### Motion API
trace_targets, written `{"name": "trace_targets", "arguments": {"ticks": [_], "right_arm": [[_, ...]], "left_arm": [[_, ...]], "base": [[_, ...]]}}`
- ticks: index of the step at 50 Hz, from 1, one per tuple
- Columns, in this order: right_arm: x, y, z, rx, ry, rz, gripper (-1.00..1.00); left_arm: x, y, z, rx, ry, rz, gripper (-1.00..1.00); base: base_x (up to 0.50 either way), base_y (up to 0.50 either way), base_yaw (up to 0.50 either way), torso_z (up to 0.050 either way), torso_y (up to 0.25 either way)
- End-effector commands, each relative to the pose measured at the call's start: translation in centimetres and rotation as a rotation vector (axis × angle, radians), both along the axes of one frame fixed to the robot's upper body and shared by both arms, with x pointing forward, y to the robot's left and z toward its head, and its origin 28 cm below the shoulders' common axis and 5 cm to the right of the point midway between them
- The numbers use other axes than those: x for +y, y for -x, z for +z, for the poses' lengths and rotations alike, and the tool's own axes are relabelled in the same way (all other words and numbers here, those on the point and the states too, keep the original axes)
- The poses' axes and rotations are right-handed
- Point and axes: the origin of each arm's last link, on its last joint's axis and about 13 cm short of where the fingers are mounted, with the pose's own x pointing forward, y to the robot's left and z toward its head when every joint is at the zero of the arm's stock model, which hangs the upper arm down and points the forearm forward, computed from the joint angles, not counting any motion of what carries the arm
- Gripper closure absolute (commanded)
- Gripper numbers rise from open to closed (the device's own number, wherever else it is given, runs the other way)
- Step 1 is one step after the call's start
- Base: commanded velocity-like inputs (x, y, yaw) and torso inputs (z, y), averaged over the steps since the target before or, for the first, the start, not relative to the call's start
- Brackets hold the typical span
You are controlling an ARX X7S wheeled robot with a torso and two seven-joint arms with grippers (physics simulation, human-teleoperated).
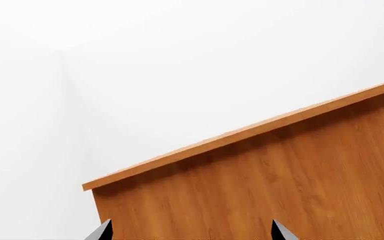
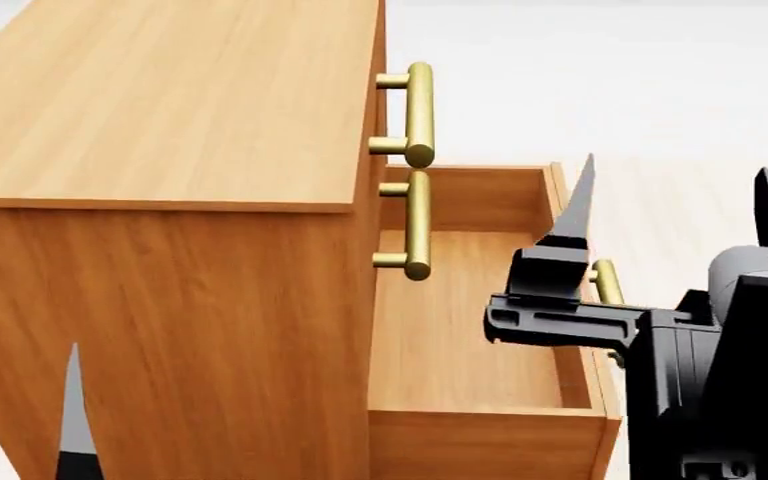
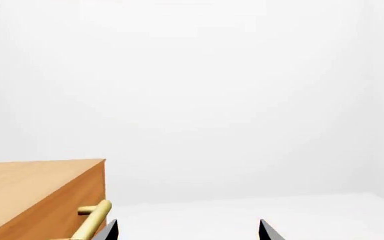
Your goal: Close the bottom drawer of the cabinet.
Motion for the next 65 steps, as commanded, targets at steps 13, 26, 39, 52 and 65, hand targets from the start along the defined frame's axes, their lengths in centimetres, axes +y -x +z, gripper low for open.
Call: {"name": "trace_targets", "arguments": {"ticks": [13, 26, 39, 52, 65], "right_arm": [[-7.0, -8.0, 1.8, 0.183, 0.049, -0.139, -1.00], [-9.9, -9.0, -6.5, 0.366, -0.020, -0.182, -1.00], [-9.4, -7.7, -10.9, 0.420, -0.009, -0.035, -1.00], [-9.9, -6.3, -13.5, 0.447, -0.087, -0.033, -1.00], [-11.0, -4.9, -16.3, 0.460, -0.202, -0.055, -1.00]], "left_arm": [[-0.2, 0.1, -1.0, 0.019, 0.000, -0.009, -1.00], [-0.3, 0.2, -1.6, 0.030, -0.010, -0.025, -1.00], [-0.3, 0.3, -1.9, 0.031, -0.016, -0.028, -1.00], [-0.3, 0.3, -2.1, 0.033, -0.015, -0.026, -1.00], [-0.3, 0.4, -2.0, 0.032, -0.013, -0.022, -1.00]], "base": [[0.00, 0.00, 0.00, 0.000, 0.000], [0.00, 0.00, 0.00, 0.000, 0.000], [0.00, 0.00, 0.00, 0.000, 0.000], [0.00, 0.00, 0.00, 0.000, 0.000], [0.00, 0.00, 0.00, 0.000, 0.000]]}}
